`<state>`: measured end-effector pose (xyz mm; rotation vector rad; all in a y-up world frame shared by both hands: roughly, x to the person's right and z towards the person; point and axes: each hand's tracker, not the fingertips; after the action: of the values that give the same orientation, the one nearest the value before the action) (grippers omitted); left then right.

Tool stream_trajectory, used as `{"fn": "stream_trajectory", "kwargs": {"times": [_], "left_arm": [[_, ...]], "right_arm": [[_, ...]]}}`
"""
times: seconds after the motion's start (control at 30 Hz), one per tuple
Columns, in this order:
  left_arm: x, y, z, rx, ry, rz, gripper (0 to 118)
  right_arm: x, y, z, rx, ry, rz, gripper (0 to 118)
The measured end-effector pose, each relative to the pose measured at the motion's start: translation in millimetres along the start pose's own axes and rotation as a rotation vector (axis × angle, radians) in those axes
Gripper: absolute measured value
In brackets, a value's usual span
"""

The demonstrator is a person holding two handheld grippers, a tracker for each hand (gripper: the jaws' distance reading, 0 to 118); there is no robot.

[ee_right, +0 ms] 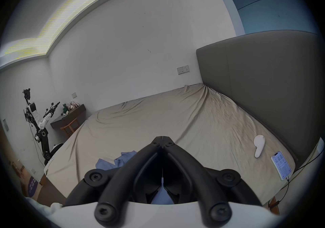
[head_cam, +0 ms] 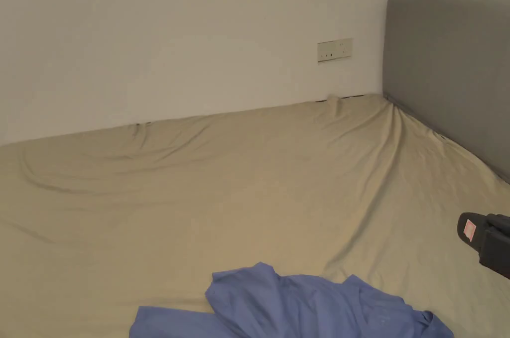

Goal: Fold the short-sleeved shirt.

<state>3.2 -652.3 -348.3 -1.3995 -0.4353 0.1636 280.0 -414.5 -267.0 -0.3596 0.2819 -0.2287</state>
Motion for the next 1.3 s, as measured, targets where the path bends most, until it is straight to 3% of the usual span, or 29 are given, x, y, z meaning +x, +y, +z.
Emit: {"fn": "stream_trajectory", "kwargs": {"times": [0.03,0.07,0.13,0.17,0.23,0.3,0.37,0.47,0.6,0.7,0.73,0.77,0.8,1.03,1.3], "left_arm": [[-2.8,0.2,2.2,0.030,-0.029,0.047,8],[-6.3,2.7,4.3,0.023,-0.050,0.102,20],[-16.9,1.2,9.4,0.035,-0.230,0.184,75],[-18.9,2.9,13.8,0.022,-0.299,0.201,92],[-20.8,5.6,46.6,0.073,-0.233,0.219,96],[-33.9,7.8,107.1,0.265,-0.197,0.137,96],[-50.6,6.9,177.8,0.469,-0.120,0.146,96],[-64.6,-26.8,299.1,0.890,0.061,0.115,83],[-60.1,-88.0,411.0,1.268,0.566,0.007,79],[-68.4,-120.4,456.8,1.373,0.619,-0.002,74],[-69.8,-130.2,465.4,1.392,0.636,-0.017,52],[-70.2,-138.9,467.5,1.431,0.688,-0.027,10],[-69.2,-145.6,466.5,1.469,0.770,-0.018,0],[-98.8,-133.1,445.7,1.270,0.595,0.044,0],[-167.4,0.2,352.4,0.844,0.388,-0.004,0]], "right_arm": [[-2.7,-1.9,1.9,0.000,0.001,0.001,3],[-0.3,-0.2,-0.8,-0.001,-0.002,0.001,3],[-4.3,-1.3,1.9,-0.002,0.001,-0.002,3],[-6.7,-1.3,3.0,-0.002,0.004,-0.005,3],[-7.7,3.9,0.4,0.001,0.005,-0.007,3],[-17.5,8.8,1.7,0.023,0.008,0.024,3],[-22.4,15.5,-1.8,0.039,0.016,0.038,3],[-34.0,23.3,-5.9,0.058,0.046,0.042,3],[-48.5,36.6,-16.0,0.073,0.039,0.100,3],[-50.9,49.6,-23.5,0.084,0.040,0.101,3],[-51.1,52.1,-25.5,0.091,0.043,0.091,3],[-52.1,53.5,-28.2,0.096,0.043,0.083,3],[-53.1,54.7,-31.4,0.096,0.044,0.078,3],[-55.5,51.2,-53.5,0.069,0.047,0.076,3],[-53.0,42.4,-92.3,0.002,0.032,0.112,3]]}}
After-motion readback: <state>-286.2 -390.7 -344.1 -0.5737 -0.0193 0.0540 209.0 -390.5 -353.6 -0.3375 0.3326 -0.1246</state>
